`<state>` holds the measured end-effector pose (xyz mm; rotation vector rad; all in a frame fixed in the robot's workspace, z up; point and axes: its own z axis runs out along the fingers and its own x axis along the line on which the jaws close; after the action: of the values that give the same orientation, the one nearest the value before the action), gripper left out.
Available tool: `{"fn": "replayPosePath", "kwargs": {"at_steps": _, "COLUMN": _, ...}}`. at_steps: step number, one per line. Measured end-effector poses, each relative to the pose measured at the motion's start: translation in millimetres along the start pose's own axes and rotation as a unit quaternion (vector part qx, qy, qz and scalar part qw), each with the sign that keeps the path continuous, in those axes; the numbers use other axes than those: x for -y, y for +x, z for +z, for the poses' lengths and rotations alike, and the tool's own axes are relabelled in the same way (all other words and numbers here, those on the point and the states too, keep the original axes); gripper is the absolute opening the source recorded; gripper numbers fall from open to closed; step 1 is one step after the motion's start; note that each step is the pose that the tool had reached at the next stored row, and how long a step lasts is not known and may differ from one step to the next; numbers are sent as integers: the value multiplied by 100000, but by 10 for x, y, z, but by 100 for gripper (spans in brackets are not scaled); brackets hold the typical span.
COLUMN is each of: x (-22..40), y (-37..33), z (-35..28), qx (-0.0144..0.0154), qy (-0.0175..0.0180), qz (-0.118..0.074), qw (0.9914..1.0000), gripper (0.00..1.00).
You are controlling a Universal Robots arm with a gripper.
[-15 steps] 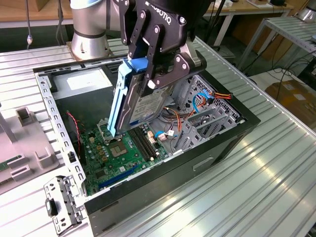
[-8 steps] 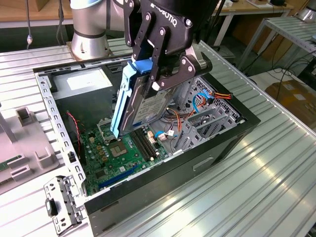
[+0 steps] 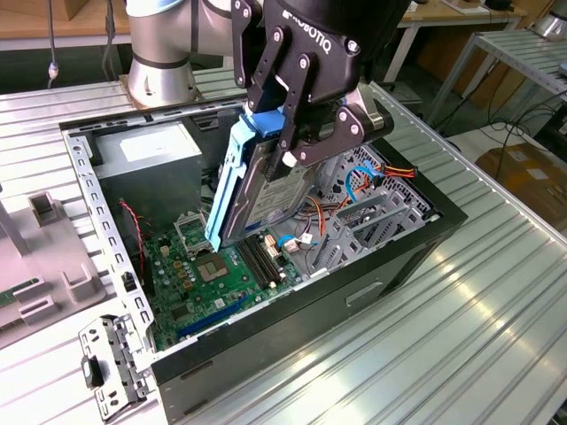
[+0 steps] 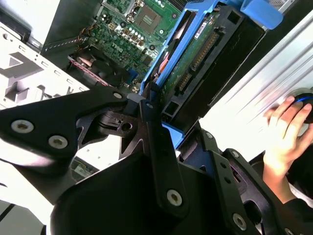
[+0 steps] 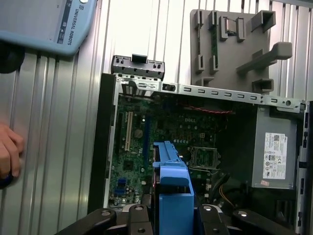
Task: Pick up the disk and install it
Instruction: 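Pick up the disk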
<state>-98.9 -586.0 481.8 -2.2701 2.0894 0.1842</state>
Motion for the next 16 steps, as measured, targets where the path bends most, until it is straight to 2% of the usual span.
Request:
{"fn": "replayPosePath", "kwargs": {"at_steps": 10, "x": 51, "y": 75, "z": -11, "qx": 3, "qy": -15, "qz": 4, "qw": 100000, "gripper": 37}}
{"fn": "replayPosePath", "kwargs": {"at_steps": 16, "x": 123, "y": 105, "z": -17, "qx": 4, "qy": -59, "qz": 9, "qw": 100000, "gripper": 37}}
